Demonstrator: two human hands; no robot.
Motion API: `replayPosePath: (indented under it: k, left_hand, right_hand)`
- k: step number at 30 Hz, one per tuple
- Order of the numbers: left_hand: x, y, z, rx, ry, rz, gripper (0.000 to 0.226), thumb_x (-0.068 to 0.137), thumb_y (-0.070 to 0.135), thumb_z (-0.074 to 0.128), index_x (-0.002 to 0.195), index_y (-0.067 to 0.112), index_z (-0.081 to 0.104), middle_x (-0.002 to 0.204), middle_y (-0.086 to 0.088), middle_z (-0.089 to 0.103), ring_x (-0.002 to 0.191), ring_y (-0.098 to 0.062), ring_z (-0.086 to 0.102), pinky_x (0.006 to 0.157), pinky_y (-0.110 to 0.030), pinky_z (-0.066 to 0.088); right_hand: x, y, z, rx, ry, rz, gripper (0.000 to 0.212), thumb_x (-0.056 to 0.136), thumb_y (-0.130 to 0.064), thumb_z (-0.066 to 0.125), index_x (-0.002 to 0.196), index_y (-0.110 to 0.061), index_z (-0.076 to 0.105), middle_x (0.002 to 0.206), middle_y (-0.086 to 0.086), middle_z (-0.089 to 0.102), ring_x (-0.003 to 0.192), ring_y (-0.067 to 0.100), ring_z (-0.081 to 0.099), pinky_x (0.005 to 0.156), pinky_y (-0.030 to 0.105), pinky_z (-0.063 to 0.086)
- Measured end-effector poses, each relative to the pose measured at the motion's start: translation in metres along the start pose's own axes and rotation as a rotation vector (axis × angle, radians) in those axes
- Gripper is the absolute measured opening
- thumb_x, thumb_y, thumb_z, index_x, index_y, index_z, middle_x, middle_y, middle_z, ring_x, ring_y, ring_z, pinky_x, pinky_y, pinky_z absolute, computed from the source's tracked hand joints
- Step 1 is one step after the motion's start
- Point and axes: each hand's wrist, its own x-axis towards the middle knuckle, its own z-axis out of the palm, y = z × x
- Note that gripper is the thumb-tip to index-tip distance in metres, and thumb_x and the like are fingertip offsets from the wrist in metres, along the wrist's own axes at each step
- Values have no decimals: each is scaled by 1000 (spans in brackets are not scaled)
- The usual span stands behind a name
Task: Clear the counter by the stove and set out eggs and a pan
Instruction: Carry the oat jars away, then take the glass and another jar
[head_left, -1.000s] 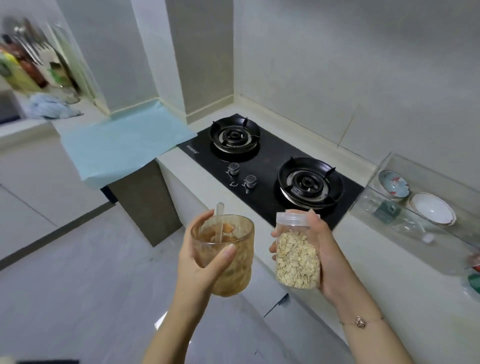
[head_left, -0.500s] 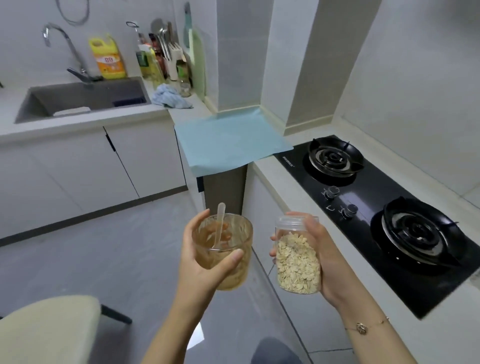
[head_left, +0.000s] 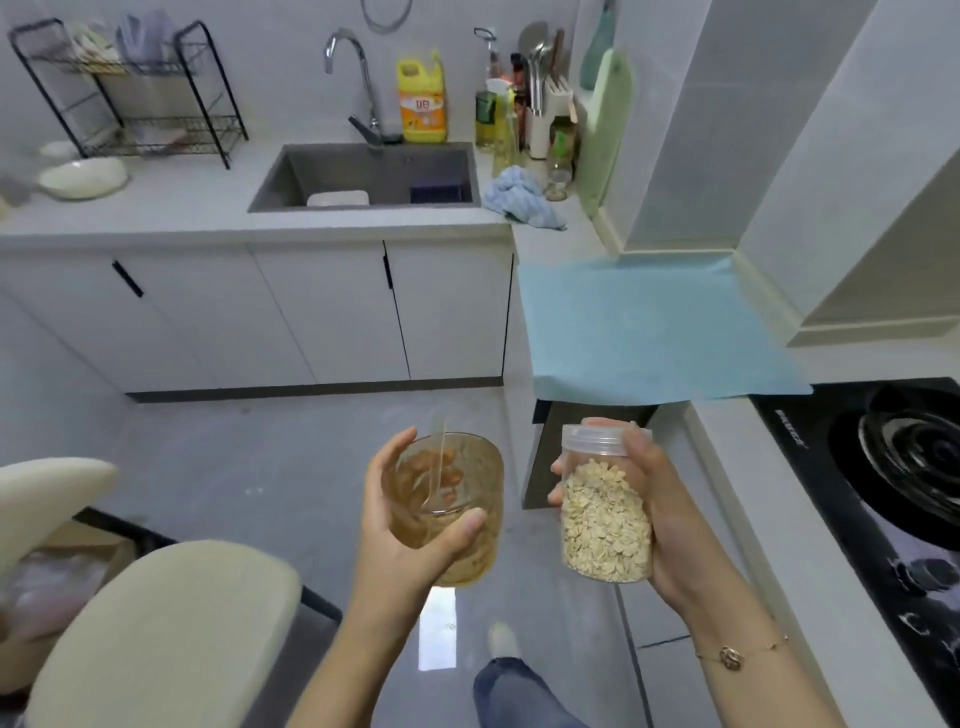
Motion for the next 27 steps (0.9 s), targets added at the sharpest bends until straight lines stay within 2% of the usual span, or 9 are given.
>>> replayPosePath:
  k: [3,7,13,19,23,27]
  left_hand:
    - [47,5,2,5,52,-1,89,44,38,79,127,33,48,112,7,62,99,-6,64,74,-18,53]
    - [104,11,3,1,141,-16,88,45,38,79,127,33,48,108,14,65,100,-5,65,75,-17,52]
    - [162,16,-19,-9,260,-27,88,45,38,78,128,29,49,114,1,63,100,-9,65,75,-18,52]
    - [210,12,-73,-35,364,-49,88,42,37,79,126,32,50,116,-3,62,103,-14,65,73,-19,53]
    - [254,8,-134,-41,393,-61,90,42,38,79,126,33,49,118,-3,61,102,-12,64,72,-19,54]
    - [287,11,-189,-86,417,-73,92,42,36,82,127,36,48,119,-2,62,106,-18,64,75,-23,54]
  right_hand:
    - [59,-14,7,-23,-55,37,97,45,-68,82,121,-15,54,96,18,68,75,32,68,66,40,57]
    - [131,-32,20,-32,-143,93,91,45,-68,82,116,-18,55,95,18,69,75,33,67,70,40,56]
    - [211,-39,57,-71,-252,171,95,44,-67,83,119,-17,54,94,17,69,77,33,68,68,39,56]
    - [278,-28,116,-73,-319,240,98,43,-67,84,121,-16,53,94,18,69,76,34,67,65,38,55]
    - [328,-8,177,-115,-338,241,99,42,-69,83,120,-15,53,93,17,69,74,33,67,63,39,56]
    - [364,3,239,-178,-370,242,104,38,-71,82,120,-14,54,91,16,70,73,32,69,62,39,58]
